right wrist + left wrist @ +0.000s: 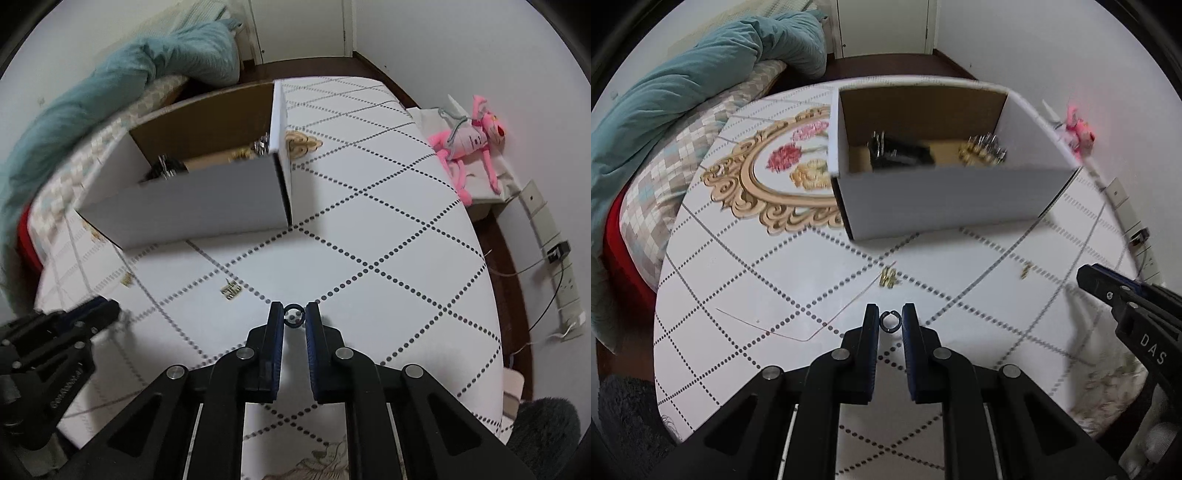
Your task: Organize jewelry
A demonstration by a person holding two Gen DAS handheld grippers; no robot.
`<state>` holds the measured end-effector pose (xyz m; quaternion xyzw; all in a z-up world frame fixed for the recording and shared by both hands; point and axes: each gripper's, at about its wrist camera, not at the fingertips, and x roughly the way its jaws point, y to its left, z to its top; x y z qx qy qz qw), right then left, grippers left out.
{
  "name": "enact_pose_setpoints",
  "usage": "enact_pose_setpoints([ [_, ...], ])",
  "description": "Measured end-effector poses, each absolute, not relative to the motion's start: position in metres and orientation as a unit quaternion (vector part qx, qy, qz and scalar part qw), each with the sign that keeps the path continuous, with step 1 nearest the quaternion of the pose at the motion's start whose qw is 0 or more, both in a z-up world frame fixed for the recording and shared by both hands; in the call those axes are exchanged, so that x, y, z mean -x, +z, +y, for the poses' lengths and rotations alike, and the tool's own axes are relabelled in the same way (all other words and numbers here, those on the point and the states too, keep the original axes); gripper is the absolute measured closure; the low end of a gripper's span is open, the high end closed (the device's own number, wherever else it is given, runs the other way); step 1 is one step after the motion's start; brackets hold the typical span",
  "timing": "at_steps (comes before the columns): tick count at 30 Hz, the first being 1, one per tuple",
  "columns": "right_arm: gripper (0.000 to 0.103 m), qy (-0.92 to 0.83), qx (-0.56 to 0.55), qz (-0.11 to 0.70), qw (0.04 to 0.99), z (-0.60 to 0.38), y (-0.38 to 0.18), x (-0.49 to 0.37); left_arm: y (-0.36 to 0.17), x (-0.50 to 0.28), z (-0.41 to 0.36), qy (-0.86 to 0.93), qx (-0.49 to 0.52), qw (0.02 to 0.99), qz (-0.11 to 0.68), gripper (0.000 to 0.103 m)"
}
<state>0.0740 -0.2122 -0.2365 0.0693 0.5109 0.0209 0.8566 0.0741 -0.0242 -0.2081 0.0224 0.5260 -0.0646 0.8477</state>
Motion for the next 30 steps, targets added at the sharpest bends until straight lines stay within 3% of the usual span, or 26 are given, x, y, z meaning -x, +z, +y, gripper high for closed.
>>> enact_pose_setpoints([
  [12, 0.091, 0.108, -0.152, 0.459, 0.869, -0.213, -0.147, -0.131, -0.121, -0.145, -0.016, -0.114, 0.057, 0.857, 0.499, 0.093],
  [23, 0.09, 0.118, -0.126, 0.543, 0.822, -0.194, -0.17, -0.237, -0.136, -0.225, -0.016, -0.111, 0.046, 0.818, 0.563, 0.088],
  [25, 0.082, 0.115, -0.124, 0.553, 0.816, -0.193, -0.173, -0.244, -0.136, -0.231, -0.013, -0.099, 0.039, 0.82, 0.562, 0.08],
  [27, 0.065, 0.105, -0.115, 0.55, 0.821, -0.195, -0.171, -0.244, -0.134, -0.232, -0.012, -0.088, 0.033, 0.826, 0.555, 0.049],
  [29, 0.061, 0.097, -0.107, 0.547, 0.824, -0.197, -0.169, -0.241, -0.13, -0.23, -0.006, -0.069, 0.031, 0.836, 0.544, 0.033],
  [30, 0.06, 0.087, -0.094, 0.546, 0.828, -0.197, -0.168, -0.239, -0.129, -0.231, -0.004, -0.064, 0.031, 0.838, 0.541, 0.033],
])
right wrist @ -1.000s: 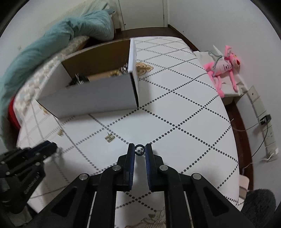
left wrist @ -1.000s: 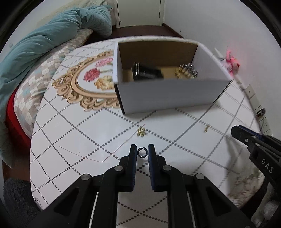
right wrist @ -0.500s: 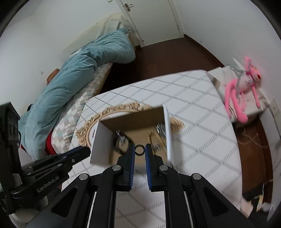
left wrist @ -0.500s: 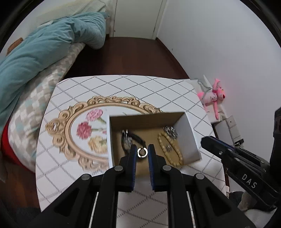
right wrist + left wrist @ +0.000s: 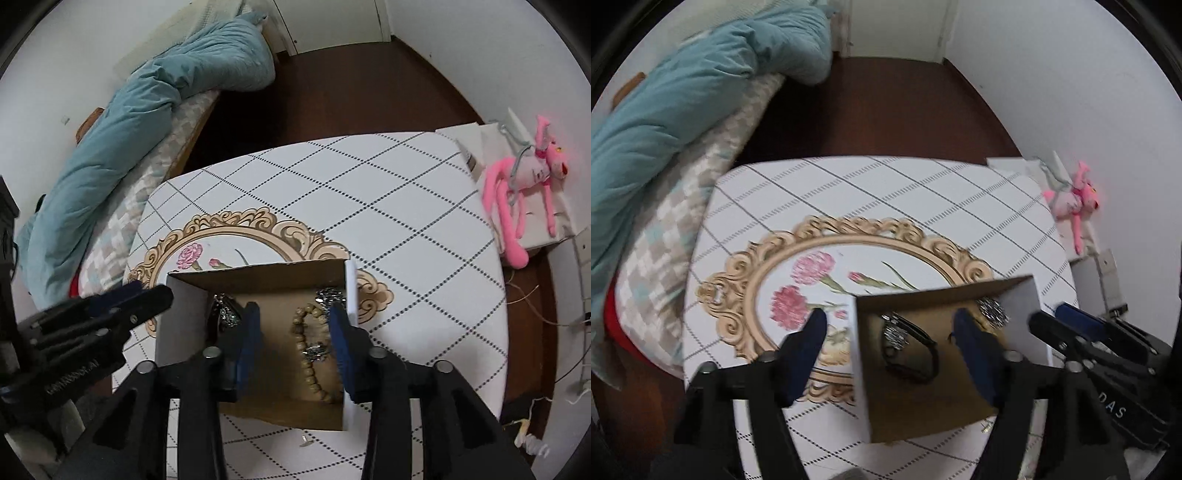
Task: Organize jewelry
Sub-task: 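Lower the black ring into the box and open the left gripper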
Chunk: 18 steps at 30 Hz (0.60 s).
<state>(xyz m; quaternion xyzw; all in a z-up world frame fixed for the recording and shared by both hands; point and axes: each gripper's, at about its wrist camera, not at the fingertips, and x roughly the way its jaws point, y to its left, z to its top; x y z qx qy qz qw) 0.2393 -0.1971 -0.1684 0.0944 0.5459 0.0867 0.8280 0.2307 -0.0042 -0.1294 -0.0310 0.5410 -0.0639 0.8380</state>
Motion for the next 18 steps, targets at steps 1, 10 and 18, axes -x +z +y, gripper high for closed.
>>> enact_pose_setpoints([
  [1, 0.06, 0.084, -0.091, 0.545, 0.829, -0.197, -0.168, -0.238, -0.129, -0.23, -0.002, -0.058, 0.031, 0.84, 0.539, 0.032],
  [10, 0.005, 0.004, 0.006, 0.536, 0.844, -0.198, -0.173, -0.223, -0.145, -0.215, 0.011, -0.016, 0.009, 0.845, 0.535, 0.004],
  [18, 0.0, -0.013, 0.043, 0.534, 0.844, -0.193, -0.177, -0.212, -0.156, -0.199, 0.011, -0.013, -0.002, 0.846, 0.533, 0.0],
])
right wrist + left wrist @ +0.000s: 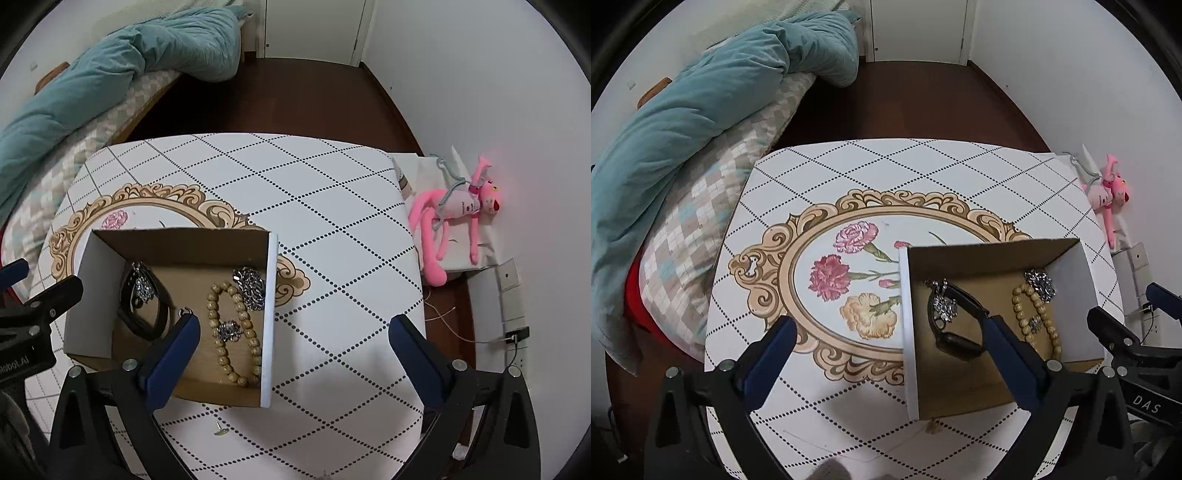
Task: Organize jewelry
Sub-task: 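Lower the black ring into the box and open the left gripper, then lift the left gripper out of the box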
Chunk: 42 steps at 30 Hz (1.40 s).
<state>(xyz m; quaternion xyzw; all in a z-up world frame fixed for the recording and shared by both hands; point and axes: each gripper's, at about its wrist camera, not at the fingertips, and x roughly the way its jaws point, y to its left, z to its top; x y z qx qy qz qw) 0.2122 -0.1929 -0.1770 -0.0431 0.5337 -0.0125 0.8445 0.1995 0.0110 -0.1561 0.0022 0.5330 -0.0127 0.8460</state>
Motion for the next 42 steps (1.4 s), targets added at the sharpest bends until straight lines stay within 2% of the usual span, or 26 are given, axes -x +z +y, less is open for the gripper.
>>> enact_pose_setpoints([
  [17, 0.0, -0.002, 0.008, 0.466, 0.885, -0.197, -0.109, -0.157, -0.096, -0.154, 0.022, -0.01, 0.021, 0.881, 0.473, 0.0],
  [21, 0.0, 0.005, -0.002, 0.48, 0.877, -0.196, -0.127, -0.138, -0.114, -0.137, 0.026, -0.004, 0.016, 0.875, 0.484, 0.0],
  [27, 0.0, 0.006, -0.006, 0.529, 0.849, -0.188, -0.192, -0.12, -0.178, -0.11, 0.033, 0.02, -0.002, 0.85, 0.527, 0.0],
  [29, 0.004, 0.012, -0.015, 0.54, 0.842, -0.186, -0.213, -0.116, -0.195, -0.106, 0.035, 0.026, -0.004, 0.841, 0.54, 0.0],
  [31, 0.019, 0.014, -0.022, 0.55, 0.835, -0.183, -0.232, -0.113, -0.209, -0.101, 0.037, 0.034, -0.005, 0.837, 0.547, 0.001],
  [35, 0.027, 0.027, -0.039, 0.555, 0.83, -0.178, -0.255, -0.108, -0.225, -0.098, 0.04, 0.039, -0.004, 0.831, 0.555, 0.001],
  [37, 0.035, 0.031, -0.039, 0.554, 0.831, -0.174, -0.26, -0.107, -0.229, -0.098, 0.04, 0.042, -0.006, 0.83, 0.557, 0.001],
  [41, 0.04, 0.03, -0.027, 0.542, 0.84, -0.167, -0.263, -0.105, -0.232, -0.097, 0.04, 0.043, -0.008, 0.828, 0.559, 0.001],
  [42, 0.045, 0.026, -0.02, 0.538, 0.842, -0.166, -0.263, -0.105, -0.232, -0.097, 0.04, 0.043, -0.008, 0.827, 0.56, 0.001],
])
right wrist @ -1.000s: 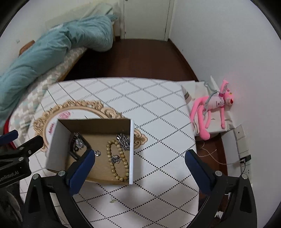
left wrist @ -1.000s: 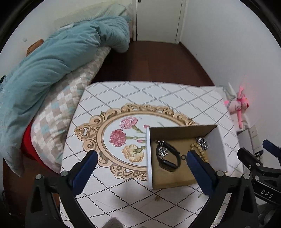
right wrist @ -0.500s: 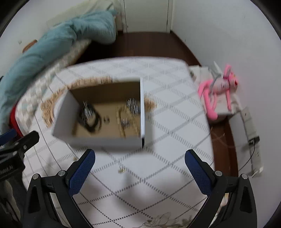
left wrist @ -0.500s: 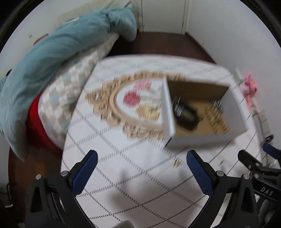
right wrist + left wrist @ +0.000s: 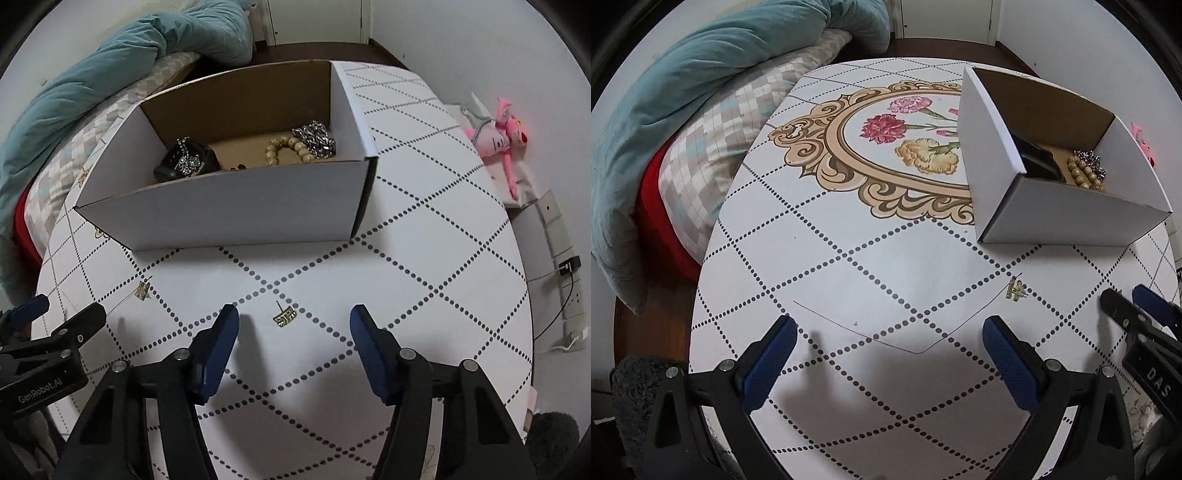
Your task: Organize jewelry
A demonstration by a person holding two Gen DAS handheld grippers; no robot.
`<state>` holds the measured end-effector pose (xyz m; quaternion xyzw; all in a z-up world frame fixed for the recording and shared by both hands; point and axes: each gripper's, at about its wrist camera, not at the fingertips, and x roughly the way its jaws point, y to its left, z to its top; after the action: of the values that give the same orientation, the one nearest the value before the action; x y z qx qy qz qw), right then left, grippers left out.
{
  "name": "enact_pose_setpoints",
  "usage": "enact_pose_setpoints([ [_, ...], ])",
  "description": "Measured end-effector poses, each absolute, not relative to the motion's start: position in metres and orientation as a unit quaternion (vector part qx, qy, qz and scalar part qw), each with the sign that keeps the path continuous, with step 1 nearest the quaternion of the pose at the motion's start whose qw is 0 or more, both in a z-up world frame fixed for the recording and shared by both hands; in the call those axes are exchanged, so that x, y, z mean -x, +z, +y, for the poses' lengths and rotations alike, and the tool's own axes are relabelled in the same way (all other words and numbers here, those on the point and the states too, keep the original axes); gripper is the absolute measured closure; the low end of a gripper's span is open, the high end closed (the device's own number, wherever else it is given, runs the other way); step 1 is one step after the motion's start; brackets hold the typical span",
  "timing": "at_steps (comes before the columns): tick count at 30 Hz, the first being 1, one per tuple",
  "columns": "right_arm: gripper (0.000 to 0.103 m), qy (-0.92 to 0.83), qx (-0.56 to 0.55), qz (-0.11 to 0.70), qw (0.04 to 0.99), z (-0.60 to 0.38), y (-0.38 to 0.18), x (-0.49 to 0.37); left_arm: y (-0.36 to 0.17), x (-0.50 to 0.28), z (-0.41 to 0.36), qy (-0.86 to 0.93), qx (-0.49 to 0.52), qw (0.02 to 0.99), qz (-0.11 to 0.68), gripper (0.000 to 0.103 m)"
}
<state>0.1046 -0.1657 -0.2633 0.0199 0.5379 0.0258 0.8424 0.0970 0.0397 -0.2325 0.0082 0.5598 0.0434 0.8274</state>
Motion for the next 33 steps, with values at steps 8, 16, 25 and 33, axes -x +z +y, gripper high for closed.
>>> enact_pose_setpoints([
  [8, 0.093, 0.019, 0.009, 0.514, 0.858, -0.161, -0.261, -0.098, -0.231, -0.096, 0.03, 0.028, -0.009, 0.831, 0.556, 0.001],
  [16, 0.093, 0.003, -0.043, 0.517, 0.855, -0.195, -0.254, -0.095, -0.231, -0.101, -0.006, -0.017, -0.024, 0.837, 0.546, 0.008],
  [25, 0.093, -0.015, -0.059, 0.519, 0.853, -0.213, -0.257, -0.096, -0.236, -0.102, -0.024, -0.032, -0.035, 0.845, 0.532, 0.035],
  [33, 0.093, -0.017, -0.067, 0.519, 0.852, -0.215, -0.259, -0.096, -0.233, -0.102, -0.029, -0.049, -0.027, 0.847, 0.528, 0.076],
])
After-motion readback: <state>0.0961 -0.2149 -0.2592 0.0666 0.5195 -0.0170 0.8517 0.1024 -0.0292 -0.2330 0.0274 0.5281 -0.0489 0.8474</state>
